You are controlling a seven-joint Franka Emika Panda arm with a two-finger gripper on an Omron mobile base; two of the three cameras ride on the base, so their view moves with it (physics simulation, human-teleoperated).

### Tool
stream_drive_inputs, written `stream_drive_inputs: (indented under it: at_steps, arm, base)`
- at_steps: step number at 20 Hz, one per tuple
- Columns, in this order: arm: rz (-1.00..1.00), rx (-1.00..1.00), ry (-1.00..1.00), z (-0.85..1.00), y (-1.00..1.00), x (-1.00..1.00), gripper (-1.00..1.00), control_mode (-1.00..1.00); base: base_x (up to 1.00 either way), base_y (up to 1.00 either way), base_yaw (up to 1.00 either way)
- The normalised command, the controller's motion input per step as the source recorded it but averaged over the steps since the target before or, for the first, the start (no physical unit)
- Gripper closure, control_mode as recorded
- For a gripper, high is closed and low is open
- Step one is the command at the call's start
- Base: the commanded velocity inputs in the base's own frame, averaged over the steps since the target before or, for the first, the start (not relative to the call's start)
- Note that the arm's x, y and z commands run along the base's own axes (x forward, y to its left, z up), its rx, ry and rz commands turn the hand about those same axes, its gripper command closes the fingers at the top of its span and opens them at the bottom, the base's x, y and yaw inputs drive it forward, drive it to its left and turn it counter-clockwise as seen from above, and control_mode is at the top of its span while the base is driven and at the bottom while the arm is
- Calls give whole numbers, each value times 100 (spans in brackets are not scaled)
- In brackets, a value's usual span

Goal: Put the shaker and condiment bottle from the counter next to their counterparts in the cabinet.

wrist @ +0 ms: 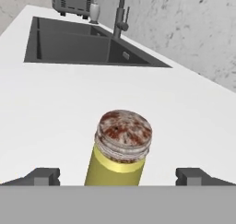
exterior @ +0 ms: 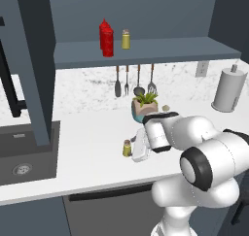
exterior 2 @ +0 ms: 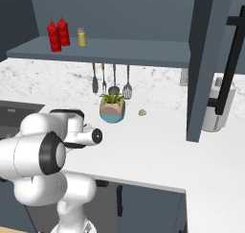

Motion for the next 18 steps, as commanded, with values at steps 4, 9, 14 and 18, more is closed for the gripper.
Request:
stream_drive_inputs:
  at_steps: [4, 9, 14, 18]
  arm:
    - [-1, 0, 0, -5, 12, 8, -100, -100]
    - [0, 0, 0, -2, 20, 3, -100, -100]
    - [0, -3, 0, -14, 49, 4, 100, -100]
    - [0, 0, 0, -9, 0, 0, 100, -100]
  base:
    - [0, 0, 0]
    - [0, 0, 0]
    - [0, 0, 0]
    - [0, 0, 0]
